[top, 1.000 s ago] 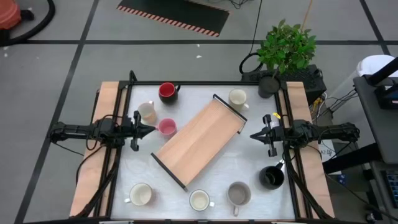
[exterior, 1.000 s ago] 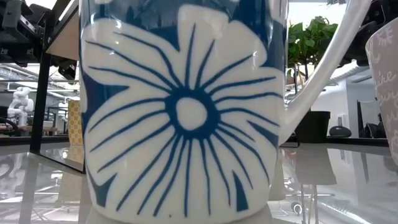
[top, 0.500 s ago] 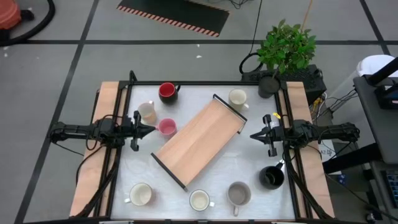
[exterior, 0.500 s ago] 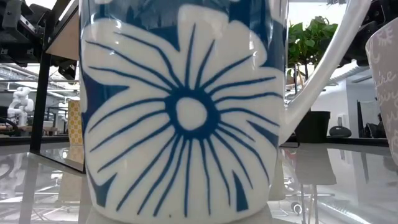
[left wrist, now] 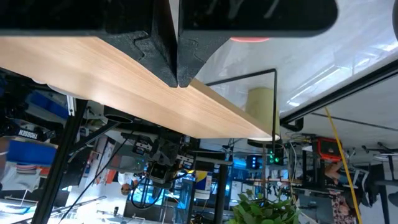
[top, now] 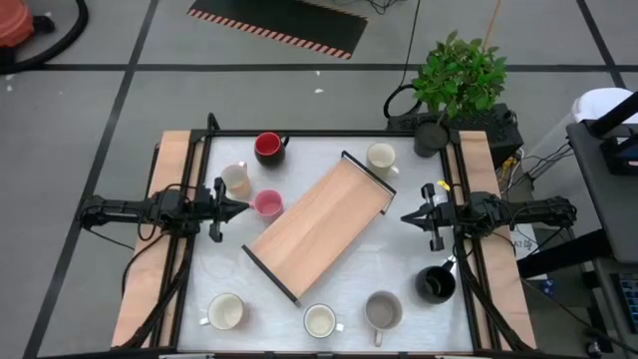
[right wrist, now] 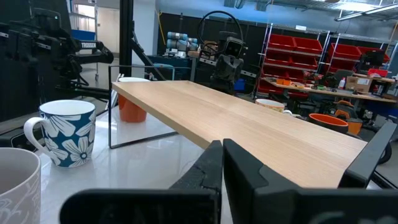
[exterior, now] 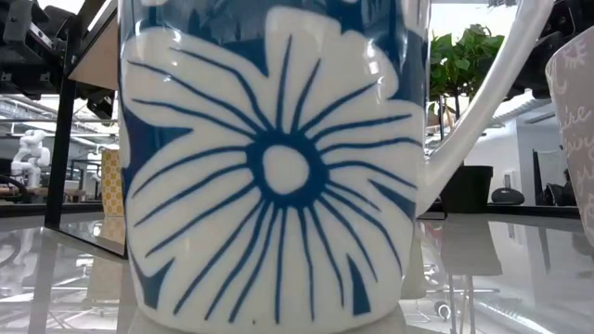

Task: Place coffee mugs

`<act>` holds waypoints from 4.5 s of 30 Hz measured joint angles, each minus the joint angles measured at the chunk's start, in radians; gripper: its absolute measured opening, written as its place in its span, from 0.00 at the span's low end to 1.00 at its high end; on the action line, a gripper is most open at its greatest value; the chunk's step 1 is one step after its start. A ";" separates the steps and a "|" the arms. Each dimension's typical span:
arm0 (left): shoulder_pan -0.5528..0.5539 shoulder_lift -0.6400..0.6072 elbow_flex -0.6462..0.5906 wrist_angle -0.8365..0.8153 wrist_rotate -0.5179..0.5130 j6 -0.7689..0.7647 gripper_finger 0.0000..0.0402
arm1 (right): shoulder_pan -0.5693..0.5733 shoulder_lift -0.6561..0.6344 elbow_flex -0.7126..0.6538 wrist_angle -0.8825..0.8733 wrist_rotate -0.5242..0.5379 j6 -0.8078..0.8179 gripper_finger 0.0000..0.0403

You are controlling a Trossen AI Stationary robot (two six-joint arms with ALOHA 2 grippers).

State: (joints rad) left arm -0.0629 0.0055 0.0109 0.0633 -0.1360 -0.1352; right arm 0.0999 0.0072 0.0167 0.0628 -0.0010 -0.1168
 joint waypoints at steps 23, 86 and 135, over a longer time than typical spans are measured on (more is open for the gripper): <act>0.000 0.000 0.000 0.000 0.000 0.000 0.00 | 0.000 0.000 0.000 0.000 0.000 0.000 0.00; 0.000 0.000 0.000 0.000 0.000 0.000 0.00 | 0.000 0.001 0.001 0.089 -0.028 -0.059 0.00; 0.000 0.001 0.000 0.018 0.000 0.130 0.00 | 0.000 1.074 1.484 -0.279 0.058 0.136 0.00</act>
State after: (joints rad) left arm -0.0630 0.0063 0.0109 0.0811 -0.1364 -0.0052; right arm 0.0998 1.0813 1.5002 -0.2163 0.0575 0.0196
